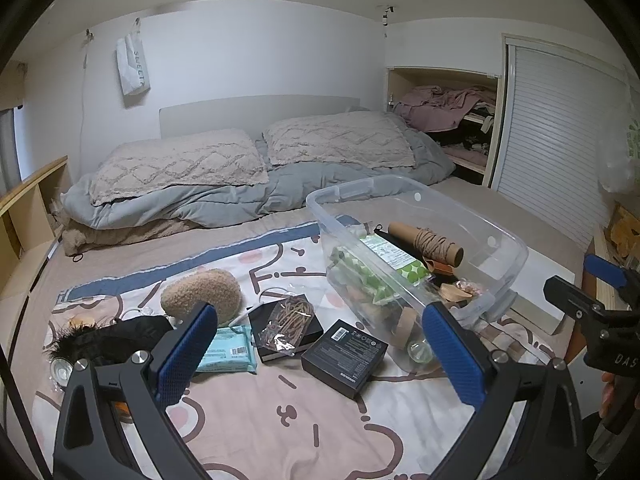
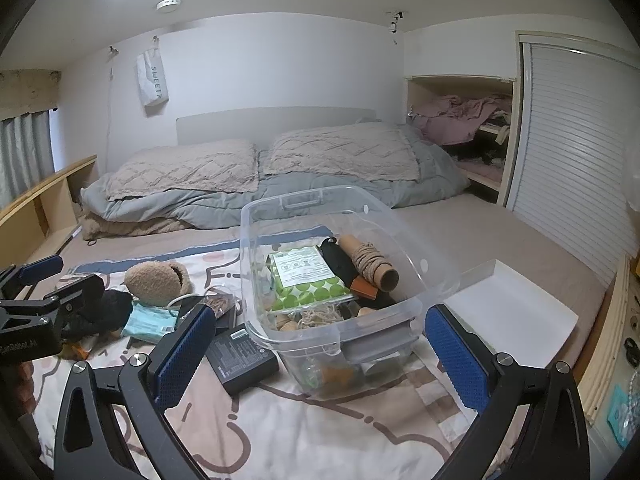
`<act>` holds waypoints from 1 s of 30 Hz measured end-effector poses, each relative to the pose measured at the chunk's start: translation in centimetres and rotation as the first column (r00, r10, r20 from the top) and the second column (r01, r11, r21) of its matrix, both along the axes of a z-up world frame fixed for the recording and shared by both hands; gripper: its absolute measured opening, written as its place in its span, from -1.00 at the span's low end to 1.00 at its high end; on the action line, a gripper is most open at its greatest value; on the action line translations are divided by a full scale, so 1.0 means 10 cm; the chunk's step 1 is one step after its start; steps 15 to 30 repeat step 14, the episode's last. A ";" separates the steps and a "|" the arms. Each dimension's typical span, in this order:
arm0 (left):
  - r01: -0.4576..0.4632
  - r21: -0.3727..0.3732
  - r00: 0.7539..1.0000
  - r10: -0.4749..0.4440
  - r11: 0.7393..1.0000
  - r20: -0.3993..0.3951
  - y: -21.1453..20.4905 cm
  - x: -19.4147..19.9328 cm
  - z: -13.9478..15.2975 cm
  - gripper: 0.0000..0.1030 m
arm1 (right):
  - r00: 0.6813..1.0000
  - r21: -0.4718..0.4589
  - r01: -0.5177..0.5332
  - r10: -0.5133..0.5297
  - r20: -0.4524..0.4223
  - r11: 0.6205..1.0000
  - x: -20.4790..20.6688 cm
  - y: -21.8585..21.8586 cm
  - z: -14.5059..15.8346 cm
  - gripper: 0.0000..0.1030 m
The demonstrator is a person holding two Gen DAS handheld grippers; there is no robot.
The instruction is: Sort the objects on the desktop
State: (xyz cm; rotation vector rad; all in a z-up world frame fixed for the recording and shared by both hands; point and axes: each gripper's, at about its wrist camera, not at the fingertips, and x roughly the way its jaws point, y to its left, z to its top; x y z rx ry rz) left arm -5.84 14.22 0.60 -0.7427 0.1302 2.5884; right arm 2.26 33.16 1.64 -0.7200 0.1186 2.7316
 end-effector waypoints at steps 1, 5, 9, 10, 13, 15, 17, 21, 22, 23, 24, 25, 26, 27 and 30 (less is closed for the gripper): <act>0.000 0.001 1.000 0.000 1.000 0.002 0.00 0.00 0.00 1.00 | 1.000 0.000 -0.001 0.001 0.000 1.000 -0.01 0.00 0.00 1.00; -0.002 0.003 1.000 0.002 1.000 0.007 -0.01 -0.01 -0.01 1.00 | 1.000 0.000 -0.002 0.002 0.000 1.000 -0.01 0.00 0.01 1.00; -0.006 0.002 1.000 0.006 1.000 0.004 -0.02 -0.01 -0.01 1.00 | 1.000 0.000 -0.002 0.002 0.000 1.000 -0.01 -0.01 0.00 1.00; -0.006 0.003 1.000 0.006 1.000 0.003 -0.02 -0.01 -0.01 1.00 | 1.000 0.000 -0.002 0.002 0.000 1.000 -0.01 -0.01 0.00 1.00; -0.008 0.004 1.000 0.008 1.000 0.000 -0.03 -0.01 -0.01 1.00 | 1.000 -0.001 -0.001 0.001 0.000 1.000 -0.01 0.00 0.00 1.00; -0.007 0.004 1.000 0.007 1.000 0.001 -0.03 -0.01 -0.01 1.00 | 1.000 -0.002 -0.002 0.002 0.001 1.000 -0.01 0.00 0.00 1.00; -0.007 0.004 1.000 0.007 1.000 0.001 -0.03 -0.01 -0.01 1.00 | 1.000 -0.002 -0.002 0.002 0.001 1.000 -0.01 0.00 0.00 1.00; -0.007 0.004 1.000 0.007 1.000 0.001 -0.03 -0.01 -0.01 1.00 | 1.000 -0.002 -0.002 0.002 0.001 1.000 -0.01 0.00 0.00 1.00; -0.007 0.004 1.000 0.007 1.000 0.001 -0.03 -0.01 -0.01 1.00 | 1.000 -0.002 -0.002 0.002 0.001 1.000 -0.01 0.00 0.00 1.00; -0.007 0.004 1.000 0.007 1.000 0.001 -0.03 -0.01 -0.01 1.00 | 1.000 -0.002 -0.002 0.002 0.001 1.000 -0.01 0.00 0.00 1.00; -0.007 0.004 1.000 0.007 1.000 0.001 -0.03 -0.01 -0.01 1.00 | 1.000 -0.002 -0.002 0.002 0.001 1.000 -0.01 0.00 0.00 1.00; -0.007 0.004 1.000 0.007 1.000 0.001 -0.03 -0.01 -0.01 1.00 | 1.000 -0.002 -0.002 0.002 0.001 1.000 -0.01 0.00 0.00 1.00; -0.007 0.004 1.000 0.007 1.000 0.001 -0.03 -0.01 -0.01 1.00 | 1.000 -0.002 -0.002 0.002 0.001 1.000 -0.01 0.00 0.00 1.00; -0.007 0.004 1.000 0.007 1.000 0.001 -0.03 -0.01 -0.01 1.00 | 1.000 -0.002 -0.002 0.002 0.001 1.000 -0.01 0.00 0.00 1.00; -0.007 0.004 1.000 0.007 1.000 0.001 -0.03 -0.01 -0.01 1.00 | 1.000 -0.002 -0.002 0.002 0.001 1.000 -0.01 0.00 0.00 1.00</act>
